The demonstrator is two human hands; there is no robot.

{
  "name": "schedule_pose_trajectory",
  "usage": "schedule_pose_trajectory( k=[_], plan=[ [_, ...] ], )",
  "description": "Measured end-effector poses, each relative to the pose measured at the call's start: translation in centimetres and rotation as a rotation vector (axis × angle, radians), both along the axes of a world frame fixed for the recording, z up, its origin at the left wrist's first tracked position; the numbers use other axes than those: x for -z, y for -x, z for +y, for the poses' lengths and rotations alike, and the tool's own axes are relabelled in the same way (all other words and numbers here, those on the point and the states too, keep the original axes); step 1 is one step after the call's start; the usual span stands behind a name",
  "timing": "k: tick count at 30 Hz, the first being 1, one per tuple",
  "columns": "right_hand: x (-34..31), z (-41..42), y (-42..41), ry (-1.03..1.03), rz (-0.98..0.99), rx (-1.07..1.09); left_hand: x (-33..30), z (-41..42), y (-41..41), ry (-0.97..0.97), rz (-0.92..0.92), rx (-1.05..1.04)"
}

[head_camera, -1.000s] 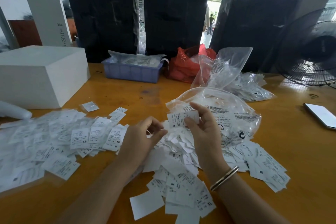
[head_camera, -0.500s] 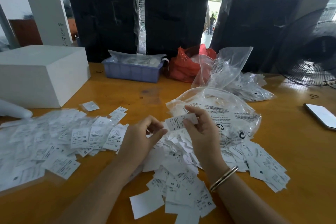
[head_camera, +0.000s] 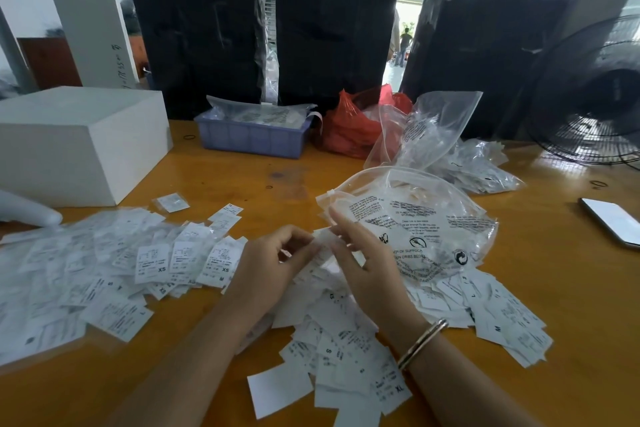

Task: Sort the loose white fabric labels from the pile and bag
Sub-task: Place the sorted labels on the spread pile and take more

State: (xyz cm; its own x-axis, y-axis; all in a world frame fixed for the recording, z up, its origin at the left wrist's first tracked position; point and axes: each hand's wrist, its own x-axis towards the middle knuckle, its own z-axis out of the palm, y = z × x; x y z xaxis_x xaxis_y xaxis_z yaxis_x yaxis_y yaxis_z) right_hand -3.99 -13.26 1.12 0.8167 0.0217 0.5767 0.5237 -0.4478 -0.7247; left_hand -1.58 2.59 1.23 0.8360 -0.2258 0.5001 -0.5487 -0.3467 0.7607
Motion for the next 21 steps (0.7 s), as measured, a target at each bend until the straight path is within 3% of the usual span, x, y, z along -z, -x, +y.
schedule_pose_trajectory(
  k=[11,17,21],
  plan=[
    [0.0,0.0,0.1,0.156,0.056,-0.004,0.1,0.4,-0.4,0.051,0.028,-0.101],
    [-2.2,-2.9,-2.1,-0.034,-0.047,0.323,-0.2,2.3,-1.7,0.115,0.068,-0.460],
    [-3.2,-6.0,-4.5,0.087,0.030,0.518,-0.2,3.7,-2.4,0.096,0.055,-0.642]
  ],
)
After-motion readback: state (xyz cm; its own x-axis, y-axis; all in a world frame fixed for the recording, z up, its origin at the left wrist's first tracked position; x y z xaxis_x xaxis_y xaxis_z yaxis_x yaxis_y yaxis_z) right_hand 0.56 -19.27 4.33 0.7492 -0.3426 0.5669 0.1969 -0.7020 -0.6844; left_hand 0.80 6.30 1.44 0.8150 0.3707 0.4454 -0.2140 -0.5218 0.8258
